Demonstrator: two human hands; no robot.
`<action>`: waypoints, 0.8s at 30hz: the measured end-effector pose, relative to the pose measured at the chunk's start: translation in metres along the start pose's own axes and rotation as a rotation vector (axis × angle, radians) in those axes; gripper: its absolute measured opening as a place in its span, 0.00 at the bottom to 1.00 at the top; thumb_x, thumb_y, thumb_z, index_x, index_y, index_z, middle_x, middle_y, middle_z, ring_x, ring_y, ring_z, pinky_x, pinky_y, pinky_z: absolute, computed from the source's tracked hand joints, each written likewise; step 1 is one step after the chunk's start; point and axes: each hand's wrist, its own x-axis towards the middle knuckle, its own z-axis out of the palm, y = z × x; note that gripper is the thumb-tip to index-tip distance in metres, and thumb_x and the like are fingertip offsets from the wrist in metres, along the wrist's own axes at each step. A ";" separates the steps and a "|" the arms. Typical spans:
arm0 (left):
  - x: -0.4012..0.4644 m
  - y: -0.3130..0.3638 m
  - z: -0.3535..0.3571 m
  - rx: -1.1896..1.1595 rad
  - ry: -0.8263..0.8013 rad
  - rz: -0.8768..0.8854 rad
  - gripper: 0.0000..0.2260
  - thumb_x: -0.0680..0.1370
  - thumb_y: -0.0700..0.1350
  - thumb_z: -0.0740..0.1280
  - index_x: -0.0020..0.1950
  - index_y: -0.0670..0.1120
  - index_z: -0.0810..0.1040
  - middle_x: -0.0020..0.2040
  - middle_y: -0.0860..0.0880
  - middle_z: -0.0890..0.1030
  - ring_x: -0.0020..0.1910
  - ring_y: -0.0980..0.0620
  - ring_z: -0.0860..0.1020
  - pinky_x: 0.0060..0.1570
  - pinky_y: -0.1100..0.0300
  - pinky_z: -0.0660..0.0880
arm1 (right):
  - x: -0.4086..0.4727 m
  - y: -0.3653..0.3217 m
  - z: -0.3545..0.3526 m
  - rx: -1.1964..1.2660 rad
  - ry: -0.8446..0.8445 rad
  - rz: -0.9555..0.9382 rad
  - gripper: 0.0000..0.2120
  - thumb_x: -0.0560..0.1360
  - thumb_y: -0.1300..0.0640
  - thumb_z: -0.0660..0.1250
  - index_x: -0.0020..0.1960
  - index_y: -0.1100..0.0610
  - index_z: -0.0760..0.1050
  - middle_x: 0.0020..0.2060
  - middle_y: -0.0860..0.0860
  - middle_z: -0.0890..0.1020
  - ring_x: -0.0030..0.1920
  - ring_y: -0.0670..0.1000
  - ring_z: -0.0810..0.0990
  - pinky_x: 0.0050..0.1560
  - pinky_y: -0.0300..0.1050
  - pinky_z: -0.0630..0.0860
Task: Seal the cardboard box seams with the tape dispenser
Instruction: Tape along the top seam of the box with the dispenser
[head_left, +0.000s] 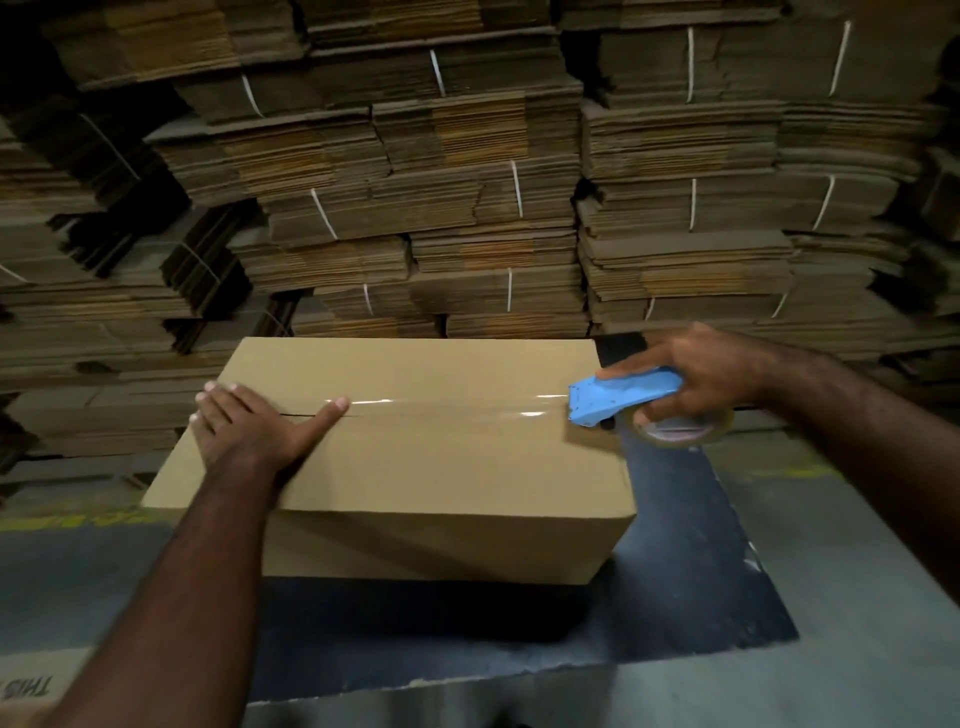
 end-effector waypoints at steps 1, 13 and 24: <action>-0.001 0.000 0.000 0.002 -0.001 -0.003 0.70 0.55 0.88 0.41 0.80 0.37 0.39 0.80 0.36 0.40 0.79 0.38 0.41 0.77 0.43 0.43 | -0.004 0.005 0.004 0.015 -0.010 0.024 0.30 0.74 0.38 0.68 0.73 0.33 0.61 0.50 0.41 0.73 0.45 0.42 0.70 0.42 0.34 0.63; -0.001 -0.001 0.006 0.028 0.036 0.030 0.66 0.58 0.86 0.40 0.80 0.37 0.40 0.80 0.35 0.40 0.79 0.38 0.41 0.77 0.43 0.43 | -0.016 0.035 0.030 0.003 0.004 0.064 0.32 0.74 0.38 0.68 0.74 0.33 0.58 0.68 0.44 0.73 0.54 0.42 0.70 0.50 0.37 0.61; -0.042 0.064 0.034 0.032 0.019 0.478 0.45 0.76 0.73 0.37 0.80 0.40 0.38 0.79 0.38 0.37 0.79 0.42 0.38 0.78 0.45 0.43 | -0.010 0.035 0.035 0.013 0.025 0.079 0.31 0.73 0.39 0.70 0.73 0.37 0.63 0.62 0.49 0.76 0.49 0.45 0.70 0.48 0.40 0.65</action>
